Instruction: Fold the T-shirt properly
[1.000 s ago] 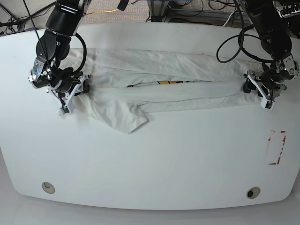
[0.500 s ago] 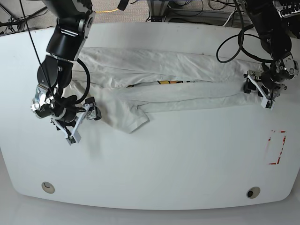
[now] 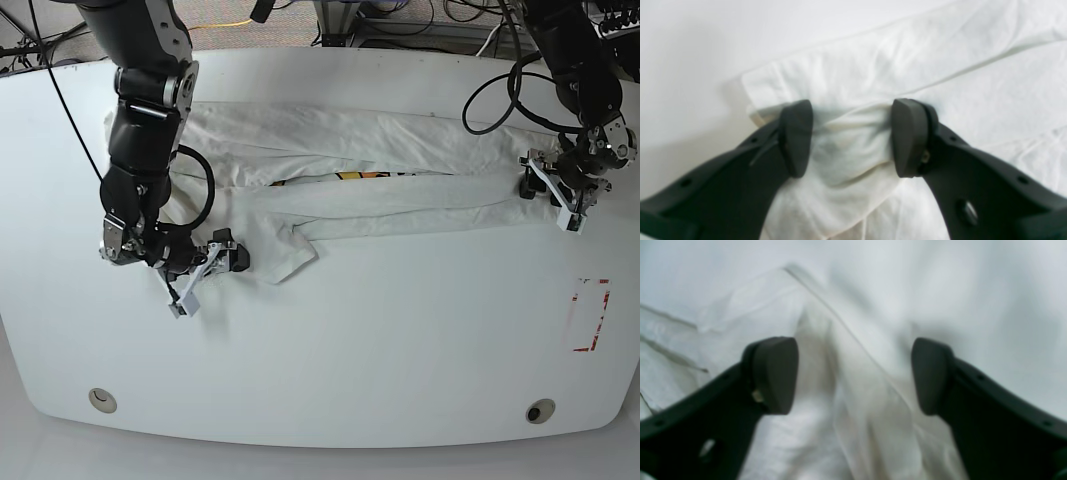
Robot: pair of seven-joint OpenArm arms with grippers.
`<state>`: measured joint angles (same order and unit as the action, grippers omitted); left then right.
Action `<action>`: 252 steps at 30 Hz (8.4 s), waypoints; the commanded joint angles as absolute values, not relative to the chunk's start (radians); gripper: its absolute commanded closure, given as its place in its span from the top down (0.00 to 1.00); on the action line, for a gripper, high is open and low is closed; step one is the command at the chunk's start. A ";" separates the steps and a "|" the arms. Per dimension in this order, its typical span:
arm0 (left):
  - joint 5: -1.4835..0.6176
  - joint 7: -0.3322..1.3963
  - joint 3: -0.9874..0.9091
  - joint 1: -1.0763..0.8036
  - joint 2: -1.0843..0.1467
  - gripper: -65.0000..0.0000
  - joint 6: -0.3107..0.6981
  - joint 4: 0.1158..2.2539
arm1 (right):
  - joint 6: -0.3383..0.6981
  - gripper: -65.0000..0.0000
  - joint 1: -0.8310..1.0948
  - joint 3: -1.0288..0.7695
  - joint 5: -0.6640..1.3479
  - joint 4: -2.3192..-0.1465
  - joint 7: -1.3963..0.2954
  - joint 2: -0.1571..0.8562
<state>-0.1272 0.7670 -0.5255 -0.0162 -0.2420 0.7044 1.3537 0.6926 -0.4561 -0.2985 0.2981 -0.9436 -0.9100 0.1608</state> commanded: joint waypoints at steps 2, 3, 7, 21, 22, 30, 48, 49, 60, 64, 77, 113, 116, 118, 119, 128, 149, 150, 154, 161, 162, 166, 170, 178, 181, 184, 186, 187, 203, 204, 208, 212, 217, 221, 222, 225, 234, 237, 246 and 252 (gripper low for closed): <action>-0.058 0.828 -0.522 -0.021 -0.251 0.53 0.698 1.351 | 0.698 0.34 -0.473 -0.272 0.312 -0.949 -0.888 0.166; -0.058 0.828 -0.522 -0.022 -0.251 0.53 0.698 1.348 | 0.698 0.23 -0.472 -0.269 0.318 -0.951 -0.889 0.166; -0.058 0.828 -0.521 -0.022 -0.249 0.53 0.698 1.345 | 0.698 0.00 -0.461 -0.272 0.320 -1.018 -0.895 0.165; -0.058 0.828 -0.521 -0.022 -0.252 0.53 0.698 1.345 | 0.698 0.01 -0.272 -0.423 0.321 -1.589 -1.280 0.134; -0.058 0.828 -0.521 -0.022 -0.252 0.53 0.698 1.345 | 0.698 0.01 -0.249 -0.423 0.331 -1.627 -1.303 0.134; -0.056 0.828 -0.495 -0.027 -0.254 0.53 0.698 1.343 | 0.698 0.01 -0.058 -0.447 0.481 -1.822 -1.334 0.140; -0.056 0.828 -0.464 -0.045 -0.277 0.53 0.698 1.343 | 0.698 0.02 0.188 -0.584 0.700 -1.952 -1.396 0.142; -0.056 0.828 -0.464 -0.045 -0.277 0.53 0.698 1.343 | 0.698 0.02 0.196 -0.584 0.708 -1.957 -1.396 0.143; -0.056 0.828 -0.467 -0.045 -0.300 0.53 0.698 1.343 | 0.698 0.02 0.300 -0.584 0.745 -1.962 -1.374 0.143; -0.056 0.828 -0.467 -0.045 -0.300 0.53 0.698 1.343 | 0.698 0.04 0.317 -0.582 0.650 -1.959 -1.345 0.143; -0.056 0.828 -0.469 -0.044 -0.300 0.53 0.698 1.345 | 0.698 0.74 0.312 -0.762 0.564 -1.963 -1.307 0.147; -0.229 0.947 -0.630 -0.016 -0.300 0.54 0.698 1.353 | 0.698 0.33 0.028 -0.384 0.647 -1.395 -1.115 0.282; -0.323 1.026 -0.688 0.005 -0.321 0.54 0.698 1.374 | 0.698 0.33 0.015 -0.380 0.644 -1.397 -1.115 0.282; -0.392 1.067 -0.707 0.007 -0.341 0.54 0.698 1.395 | 0.698 0.33 0.012 -0.380 0.644 -1.397 -1.115 0.278; -0.430 1.084 -0.714 0.008 -0.348 0.54 0.698 1.402 | 0.698 0.33 0.012 -0.380 0.644 -1.397 -1.115 0.277; -0.720 1.182 -0.748 -0.048 -0.398 0.65 0.698 1.397 | 0.698 0.33 0.012 -0.380 0.642 -1.397 -1.115 0.251; -0.783 1.116 -0.727 -0.127 -0.378 0.68 0.698 1.210 | 0.698 0.33 0.010 -0.384 0.645 -1.397 -1.113 0.243; -0.783 1.116 -0.725 -0.128 -0.378 0.68 0.698 1.208 | 0.698 0.33 0.010 -0.386 0.645 -1.397 -1.113 0.242; -0.783 1.116 -0.682 -0.128 -0.378 0.67 0.698 1.210 | 0.698 0.33 0.012 -0.386 0.645 -1.397 -1.113 0.240; -0.783 1.104 -0.671 -0.125 -0.372 0.12 0.698 1.210 | 0.698 0.33 0.013 -0.387 0.645 -1.395 -1.113 0.225; -0.783 1.098 -0.670 -0.125 -0.372 0.05 0.698 1.211 | 0.698 0.33 0.013 -0.387 0.642 -1.394 -1.113 0.223; -0.783 1.056 -0.670 -0.136 -0.372 0.07 0.698 1.328 | 0.698 0.33 0.013 -0.387 0.645 -1.394 -1.113 0.220; -0.783 1.050 -0.616 -0.193 -0.371 0.07 0.698 1.550 | 0.698 0.33 0.015 -0.387 0.645 -1.394 -1.113 0.220; -0.785 1.050 -0.389 -0.274 -0.371 0.08 0.698 1.939 | 0.698 0.33 0.012 -0.387 0.645 -1.394 -1.113 0.206; -0.788 1.050 -0.286 -0.255 -0.352 0.08 0.698 1.946 | 0.698 0.33 0.012 -0.387 0.645 -1.395 -1.113 0.199; -0.783 1.053 -0.217 -0.237 -0.295 0.08 0.698 1.946 | 0.698 0.33 0.013 -0.387 0.645 -1.394 -1.113 0.197; -0.782 1.053 -0.179 -0.216 -0.266 0.09 0.698 1.942 | 0.698 0.33 0.013 -0.387 0.645 -1.392 -1.113 0.197; -0.777 1.053 -0.163 -0.197 -0.255 0.09 0.698 1.940 | 0.698 0.33 0.013 -0.387 0.645 -1.392 -1.113 0.197; -0.486 1.055 -0.007 -0.120 -0.116 0.24 0.698 1.939 | 0.698 0.33 0.012 -0.387 0.645 -1.397 -1.113 0.199; -0.486 1.055 -0.007 -0.119 -0.114 0.30 0.698 1.939 | 0.698 0.33 0.013 -0.387 0.645 -1.397 -1.113 0.199; -0.490 1.055 0.024 -0.111 -0.105 0.44 0.627 1.939 | 0.698 0.33 0.012 -0.387 0.645 -1.397 -1.113 0.199; -0.490 1.095 0.124 -0.067 -0.094 0.54 0.587 1.946 | 0.698 0.33 0.012 -0.387 0.645 -1.397 -1.113 0.199; -0.493 1.219 0.134 0.005 -0.050 0.55 0.590 1.991 | 0.698 0.33 0.008 -0.387 0.645 -1.397 -1.113 0.199; -0.493 1.225 0.073 0.015 -0.054 0.55 0.601 1.991 | 0.698 0.33 0.007 -0.387 0.654 -1.422 -1.116 0.199; -0.493 1.225 0.038 0.013 -0.065 0.55 0.613 1.989 | 0.698 0.34 0.010 -0.389 0.667 -1.442 -1.118 0.200; -0.489 1.216 -0.064 0.010 -0.102 0.55 0.631 1.972 | 0.698 0.34 0.005 -0.389 0.723 -1.491 -1.119 0.206; -0.490 1.173 -0.159 -0.131 -0.186 0.55 0.631 1.954 | 0.698 0.70 -0.021 -0.516 0.993 -1.558 -1.188 0.229; -0.490 1.110 -0.159 -0.196 -0.208 0.55 0.633 1.952 | 0.698 0.72 -0.016 -0.607 1.041 -1.529 -1.191 0.265; -0.490 1.043 -0.165 -0.232 -0.226 0.55 0.633 1.799 | 0.698 0.73 -0.016 -0.797 1.041 -1.291 -1.193 0.386; -0.492 1.043 -0.163 -0.228 -0.223 0.55 0.633 1.787 | 0.698 0.73 -0.015 -0.794 1.027 -1.150 -1.187 0.427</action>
